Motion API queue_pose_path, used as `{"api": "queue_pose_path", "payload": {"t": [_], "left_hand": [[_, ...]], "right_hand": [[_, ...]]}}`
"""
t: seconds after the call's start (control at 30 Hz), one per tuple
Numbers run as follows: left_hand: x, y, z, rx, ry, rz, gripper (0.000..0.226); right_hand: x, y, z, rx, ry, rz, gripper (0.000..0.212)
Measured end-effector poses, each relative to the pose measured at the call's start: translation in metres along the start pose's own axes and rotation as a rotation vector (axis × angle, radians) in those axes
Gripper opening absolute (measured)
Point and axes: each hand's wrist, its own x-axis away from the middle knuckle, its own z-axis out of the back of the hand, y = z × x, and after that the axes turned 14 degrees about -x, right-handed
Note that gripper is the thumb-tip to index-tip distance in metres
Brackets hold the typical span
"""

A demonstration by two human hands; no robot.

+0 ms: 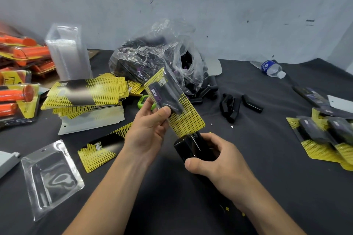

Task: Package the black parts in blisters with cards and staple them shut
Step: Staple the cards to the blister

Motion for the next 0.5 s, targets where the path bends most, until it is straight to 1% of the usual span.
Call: {"api": "queue_pose_path", "payload": {"t": [0.13,0.23,0.37,0.43,0.5], "left_hand": [[0.001,-0.0006,-0.0019,-0.016,0.023,-0.03,0.069],[0.0007,-0.0025,-0.0018,-0.005,0.035,-0.045,0.065],[0.0009,-0.0022,-0.0005,-0.029,-0.01,-0.062,0.071],[0.0007,-0.002,-0.0001,-0.035,-0.021,-0.078,0.07],[-0.0004,-0.0019,-0.0002,-0.022,-0.009,-0.085,0.064]], "right_hand": [[0.0007,0.0004,0.0,-0.003,-0.023,0.012,0.057],[0.0003,0.0008,0.0012,-0.004,-0.027,0.017,0.059],[-0.0007,0.0015,0.0023,-0.017,-0.01,0.038,0.061],[-0.001,0.0017,0.0029,-0.031,-0.013,0.036,0.062],[-0.0012,0.0014,0.0042,-0.029,-0.032,0.034,0.062]]}}
